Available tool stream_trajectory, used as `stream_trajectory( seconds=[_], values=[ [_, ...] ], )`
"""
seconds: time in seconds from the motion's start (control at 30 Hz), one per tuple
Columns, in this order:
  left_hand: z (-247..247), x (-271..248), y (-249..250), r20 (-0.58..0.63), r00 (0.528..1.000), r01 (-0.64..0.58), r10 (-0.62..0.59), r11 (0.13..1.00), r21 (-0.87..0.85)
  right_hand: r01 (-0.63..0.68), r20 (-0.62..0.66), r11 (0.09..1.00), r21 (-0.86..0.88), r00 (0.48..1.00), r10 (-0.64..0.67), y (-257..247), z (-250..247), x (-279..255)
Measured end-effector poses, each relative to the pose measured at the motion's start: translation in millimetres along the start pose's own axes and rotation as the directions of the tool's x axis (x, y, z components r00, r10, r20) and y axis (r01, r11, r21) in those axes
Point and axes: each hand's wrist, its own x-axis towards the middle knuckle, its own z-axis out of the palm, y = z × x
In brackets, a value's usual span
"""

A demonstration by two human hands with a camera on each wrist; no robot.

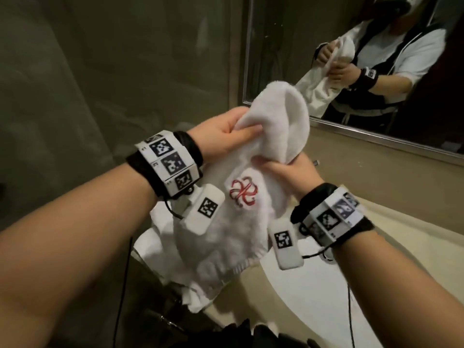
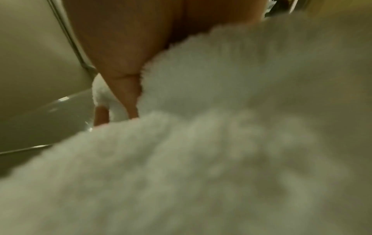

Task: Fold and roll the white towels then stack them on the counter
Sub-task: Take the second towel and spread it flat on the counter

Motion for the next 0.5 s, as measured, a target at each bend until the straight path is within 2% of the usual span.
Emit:
stream_trajectory(
  seconds=[0.07,0.13,0.2,0.23,0.33,0.4,0.5],
  values=[
    [1,-2,0,0.018,1.000,0.023,-0.023,1.000,-0.011,0.032,-0.070,0.997,0.075,0.997,-0.026,-16,-23,-5],
    [12,-6,-3,0.171,0.983,0.073,-0.065,0.996,-0.041,0.079,-0.138,0.990,0.117,0.988,-0.062,-35,-51,-15],
    [40,-5,-2,0.342,0.937,0.101,-0.069,0.992,-0.076,0.118,-0.213,0.985,0.125,0.973,-0.090,-53,-77,-32],
    [57,-2,-1,0.381,0.923,0.097,-0.050,0.990,-0.105,0.125,-0.239,0.985,0.116,0.967,-0.094,-60,-88,-41],
    [116,10,19,0.401,0.916,0.104,0.000,0.965,-0.239,0.106,-0.345,0.994,0.041,0.935,-0.086,-73,-123,-81],
    [161,14,35,0.510,0.859,0.156,0.033,0.934,-0.323,0.058,-0.457,0.998,-0.012,0.887,-0.057,-75,-154,-119],
    [237,6,53,0.703,0.707,0.256,0.074,0.900,-0.352,-0.087,-0.601,0.995,-0.057,0.799,0.035,-66,-199,-191]
  ],
)
